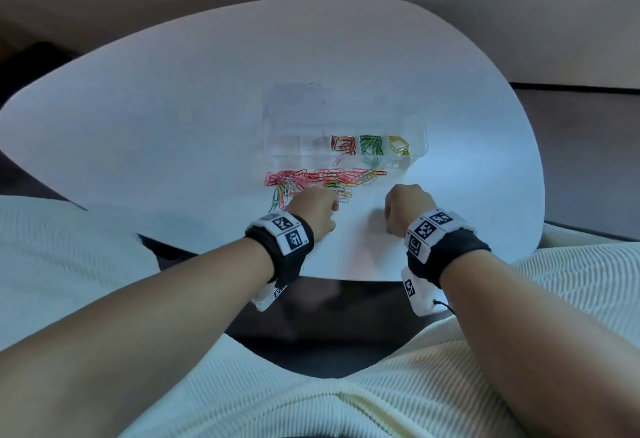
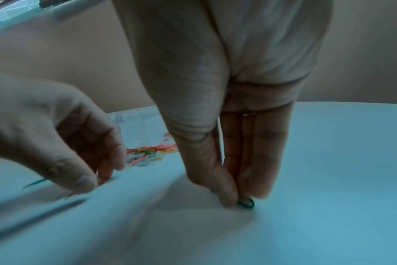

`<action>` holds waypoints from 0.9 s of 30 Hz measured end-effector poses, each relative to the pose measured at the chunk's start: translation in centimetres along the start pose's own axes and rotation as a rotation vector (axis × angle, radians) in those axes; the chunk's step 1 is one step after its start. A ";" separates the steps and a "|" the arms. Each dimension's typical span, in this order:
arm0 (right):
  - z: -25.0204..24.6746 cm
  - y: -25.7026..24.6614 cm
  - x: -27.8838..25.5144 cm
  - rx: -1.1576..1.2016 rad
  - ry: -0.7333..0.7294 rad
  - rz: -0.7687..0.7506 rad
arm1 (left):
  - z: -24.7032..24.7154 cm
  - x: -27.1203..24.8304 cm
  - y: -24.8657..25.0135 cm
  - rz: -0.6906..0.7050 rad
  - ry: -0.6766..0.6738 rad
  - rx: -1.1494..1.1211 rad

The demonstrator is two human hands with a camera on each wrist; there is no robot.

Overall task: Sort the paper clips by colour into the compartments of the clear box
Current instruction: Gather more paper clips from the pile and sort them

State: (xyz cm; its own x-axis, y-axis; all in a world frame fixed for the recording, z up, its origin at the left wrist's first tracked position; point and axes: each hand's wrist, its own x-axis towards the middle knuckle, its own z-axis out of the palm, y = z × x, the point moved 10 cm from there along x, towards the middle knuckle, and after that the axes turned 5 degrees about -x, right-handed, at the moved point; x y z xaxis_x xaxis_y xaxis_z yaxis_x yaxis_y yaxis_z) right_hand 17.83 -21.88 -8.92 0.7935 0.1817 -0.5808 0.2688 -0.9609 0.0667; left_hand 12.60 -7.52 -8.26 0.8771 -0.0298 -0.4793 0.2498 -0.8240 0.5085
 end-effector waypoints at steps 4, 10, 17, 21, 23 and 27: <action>0.1 -1.4 -1.0 -0.060 0.060 -0.032 | 1.2 0.2 0.5 0.061 -0.059 0.112; -0.3 -2.1 -0.9 0.043 0.140 -0.001 | 1.8 -0.2 0.4 0.094 -0.069 0.159; -1.9 -2.1 -0.7 0.251 0.139 -0.012 | 0.2 -0.7 -1.0 0.004 0.009 -0.030; -8.8 -2.6 -1.2 0.604 0.388 -0.154 | -2.3 -1.0 -2.1 -0.067 0.105 -0.326; -11.7 -1.5 -1.6 0.743 0.556 -0.162 | -2.7 -1.0 -2.9 -0.110 0.088 -0.501; -11.7 1.1 -0.5 0.828 0.655 -0.075 | -3.4 -1.2 -4.2 -0.154 0.084 -0.903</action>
State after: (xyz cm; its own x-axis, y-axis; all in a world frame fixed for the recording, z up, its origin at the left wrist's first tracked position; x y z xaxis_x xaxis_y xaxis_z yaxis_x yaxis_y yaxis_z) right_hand 24.10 -20.59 0.95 0.9962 0.0867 0.0075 0.0694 -0.7400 -0.6690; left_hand 11.90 -2.10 -7.38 0.8255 0.1138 -0.5528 0.5611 -0.0596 0.8256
